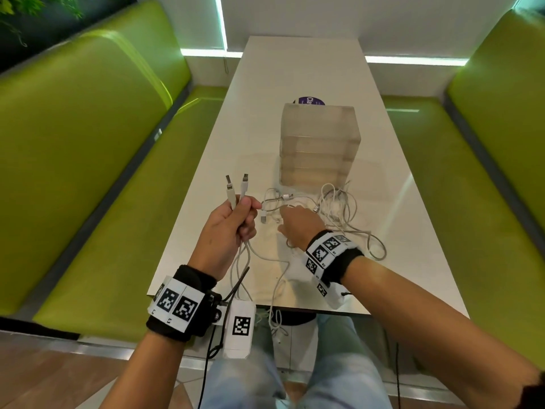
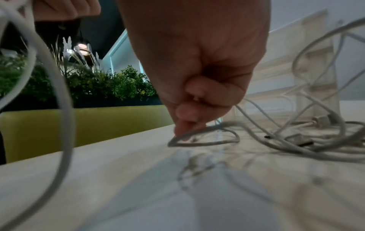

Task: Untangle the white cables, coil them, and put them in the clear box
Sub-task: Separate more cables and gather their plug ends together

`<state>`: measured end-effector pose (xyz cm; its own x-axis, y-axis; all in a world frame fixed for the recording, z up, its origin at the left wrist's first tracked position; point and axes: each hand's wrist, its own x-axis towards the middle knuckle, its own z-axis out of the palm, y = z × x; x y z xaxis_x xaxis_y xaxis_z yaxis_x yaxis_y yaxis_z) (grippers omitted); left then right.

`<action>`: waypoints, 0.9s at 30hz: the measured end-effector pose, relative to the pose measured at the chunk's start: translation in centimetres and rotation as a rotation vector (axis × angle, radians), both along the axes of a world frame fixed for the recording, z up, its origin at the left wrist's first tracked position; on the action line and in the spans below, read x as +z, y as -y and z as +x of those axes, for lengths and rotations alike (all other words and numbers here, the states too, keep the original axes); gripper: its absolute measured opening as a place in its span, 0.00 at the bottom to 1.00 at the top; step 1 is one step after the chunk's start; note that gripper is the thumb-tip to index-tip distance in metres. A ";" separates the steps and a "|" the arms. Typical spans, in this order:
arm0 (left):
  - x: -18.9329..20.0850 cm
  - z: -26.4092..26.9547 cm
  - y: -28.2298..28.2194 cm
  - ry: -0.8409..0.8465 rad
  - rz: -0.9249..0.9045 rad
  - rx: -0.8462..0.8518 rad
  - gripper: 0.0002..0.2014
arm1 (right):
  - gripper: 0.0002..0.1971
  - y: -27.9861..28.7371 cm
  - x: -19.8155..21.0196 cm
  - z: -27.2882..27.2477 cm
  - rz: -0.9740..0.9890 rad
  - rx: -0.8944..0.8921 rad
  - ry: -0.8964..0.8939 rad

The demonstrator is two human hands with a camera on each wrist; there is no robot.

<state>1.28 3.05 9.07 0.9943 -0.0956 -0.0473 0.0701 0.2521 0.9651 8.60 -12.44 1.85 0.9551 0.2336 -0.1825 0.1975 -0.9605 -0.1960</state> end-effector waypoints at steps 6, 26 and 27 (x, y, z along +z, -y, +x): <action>-0.2 0.1 -0.4 0.004 -0.014 -0.012 0.13 | 0.10 0.2 -0.1 0.1 -0.032 0.047 -0.036; -1.4 1.2 0.3 -0.107 0.084 0.044 0.14 | 0.12 6.8 9.3 -0.3 0.477 0.192 -0.264; -1.4 1.3 0.6 -0.116 0.081 0.050 0.14 | 0.12 7.3 10.0 -0.2 0.510 0.203 -0.269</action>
<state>2.56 2.41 7.68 0.9852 -0.0377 -0.1674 0.1715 0.1801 0.9686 8.36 -19.74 11.88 0.8184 0.5274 -0.2281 0.2468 -0.6811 -0.6893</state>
